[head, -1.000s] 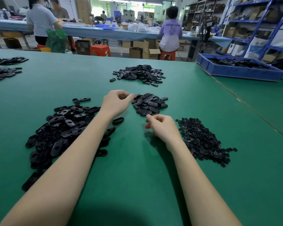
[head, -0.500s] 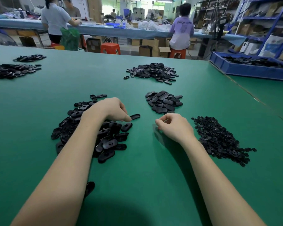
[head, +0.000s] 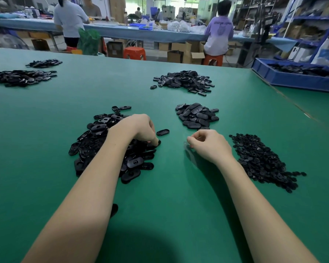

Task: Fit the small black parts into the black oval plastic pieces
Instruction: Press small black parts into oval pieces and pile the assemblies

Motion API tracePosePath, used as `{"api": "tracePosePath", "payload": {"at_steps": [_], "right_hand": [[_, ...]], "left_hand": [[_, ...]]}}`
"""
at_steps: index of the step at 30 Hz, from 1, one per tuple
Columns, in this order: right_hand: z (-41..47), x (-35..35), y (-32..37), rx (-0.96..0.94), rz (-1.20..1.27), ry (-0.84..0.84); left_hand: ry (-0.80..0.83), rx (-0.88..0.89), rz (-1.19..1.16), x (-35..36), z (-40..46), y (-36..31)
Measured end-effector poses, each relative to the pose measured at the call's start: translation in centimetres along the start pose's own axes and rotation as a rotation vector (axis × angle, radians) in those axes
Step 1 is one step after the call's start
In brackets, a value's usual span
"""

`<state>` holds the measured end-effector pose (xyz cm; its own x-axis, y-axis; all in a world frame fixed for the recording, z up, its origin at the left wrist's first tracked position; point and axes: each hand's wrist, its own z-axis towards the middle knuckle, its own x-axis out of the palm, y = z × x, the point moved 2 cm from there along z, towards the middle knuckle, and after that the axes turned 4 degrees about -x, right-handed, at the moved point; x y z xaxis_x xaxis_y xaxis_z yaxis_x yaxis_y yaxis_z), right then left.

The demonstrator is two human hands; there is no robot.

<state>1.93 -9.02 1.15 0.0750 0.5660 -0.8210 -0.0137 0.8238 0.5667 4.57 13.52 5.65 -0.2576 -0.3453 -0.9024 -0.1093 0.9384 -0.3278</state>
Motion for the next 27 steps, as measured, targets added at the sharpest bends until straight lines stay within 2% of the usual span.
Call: {"api": "tracePosePath", "payload": {"at_steps": [7, 10, 14, 16, 22, 27], "right_hand": [[-0.2, -0.1, 0.2, 0.003, 0.017, 0.011], [-0.2, -0.4, 0.3, 0.006, 0.055, 0.037], [-0.6, -2.0, 0.1, -0.037, 0.319, 0.175], [-0.8, -3.6, -0.4, -0.052, 0.356, 0.192], [-1.0, -7.9, -3.0, 0.01, 0.001, 0.284], [-1.8, -9.7, -3.6, 0.077, -0.166, 0.303]], "left_hand": [[-0.031, 0.039, -0.08, -0.9, -0.3, -0.3], [0.026, 0.092, -0.217, -1.0, -0.6, -0.8], [0.096, 0.152, -0.482, 0.1, -1.0, -2.3], [0.136, 0.179, -0.62, 0.9, -1.1, -3.5], [0.239, 0.245, -0.957, 3.4, -2.0, -7.2], [0.228, 0.237, -1.027, 5.2, -2.2, -8.5]]}}
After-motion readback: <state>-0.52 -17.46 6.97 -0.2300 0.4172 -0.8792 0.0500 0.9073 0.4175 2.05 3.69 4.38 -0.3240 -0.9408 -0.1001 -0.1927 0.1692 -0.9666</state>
